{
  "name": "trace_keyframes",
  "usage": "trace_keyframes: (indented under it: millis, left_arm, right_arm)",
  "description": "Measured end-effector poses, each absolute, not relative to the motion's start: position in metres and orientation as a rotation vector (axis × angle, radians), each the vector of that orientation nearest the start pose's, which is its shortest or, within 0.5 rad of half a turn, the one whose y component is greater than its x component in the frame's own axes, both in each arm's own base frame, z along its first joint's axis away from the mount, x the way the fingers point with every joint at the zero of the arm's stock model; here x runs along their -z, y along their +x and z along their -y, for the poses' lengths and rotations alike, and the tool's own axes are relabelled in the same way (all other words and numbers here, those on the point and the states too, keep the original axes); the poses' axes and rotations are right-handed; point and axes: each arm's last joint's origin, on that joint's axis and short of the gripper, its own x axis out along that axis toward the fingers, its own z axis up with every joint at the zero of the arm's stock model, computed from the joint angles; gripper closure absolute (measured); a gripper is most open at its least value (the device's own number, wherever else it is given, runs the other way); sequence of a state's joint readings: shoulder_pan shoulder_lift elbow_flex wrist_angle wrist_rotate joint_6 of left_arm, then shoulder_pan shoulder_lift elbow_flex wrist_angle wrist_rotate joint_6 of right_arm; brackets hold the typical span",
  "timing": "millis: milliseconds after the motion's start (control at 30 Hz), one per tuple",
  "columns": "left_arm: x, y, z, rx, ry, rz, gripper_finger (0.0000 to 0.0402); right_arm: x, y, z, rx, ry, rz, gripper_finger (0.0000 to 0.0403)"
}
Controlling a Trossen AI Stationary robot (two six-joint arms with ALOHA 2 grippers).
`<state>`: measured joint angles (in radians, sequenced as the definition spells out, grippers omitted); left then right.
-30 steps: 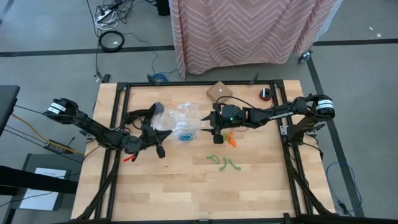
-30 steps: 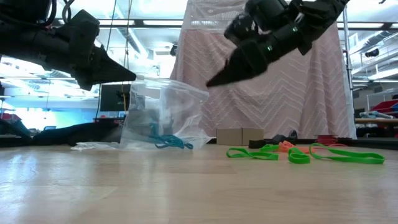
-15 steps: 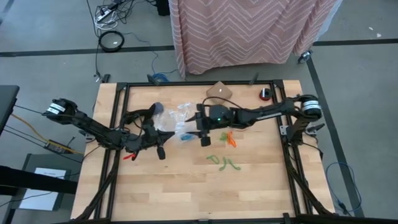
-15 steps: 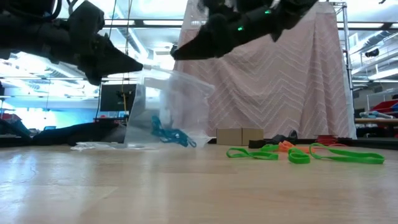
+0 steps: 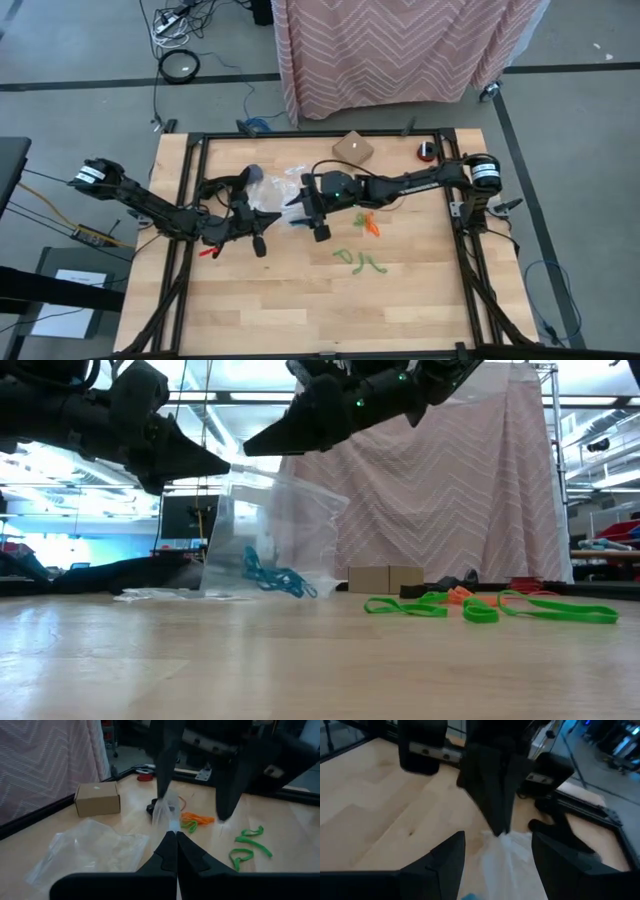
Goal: Sort rubber bands
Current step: Close the transparent zip bag
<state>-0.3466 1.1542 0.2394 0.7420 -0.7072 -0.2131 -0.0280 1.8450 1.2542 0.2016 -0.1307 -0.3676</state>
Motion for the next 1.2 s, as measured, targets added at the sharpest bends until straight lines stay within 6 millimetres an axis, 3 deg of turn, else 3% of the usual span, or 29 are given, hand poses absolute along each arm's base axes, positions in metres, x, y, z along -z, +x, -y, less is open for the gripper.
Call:
trace_keyframes:
  millis: [200,967,1200]
  left_arm:
    - [-0.173,0.193,0.05,-0.372,-0.124,-0.102,0.0401]
    - [-0.178,0.195,0.051,-0.335,-0.136,-0.056,0.0401]
    - [-0.187,0.205,0.056,-0.3,-0.083,-0.052,0.0401]
  right_arm:
    - [-0.227,0.421,0.008,-0.188,-0.32,-0.373,0.0192]
    - [-0.233,0.422,0.013,-0.168,-0.314,-0.312,0.0217]
    - [-0.233,0.422,0.013,-0.17,-0.314,-0.31,0.023]
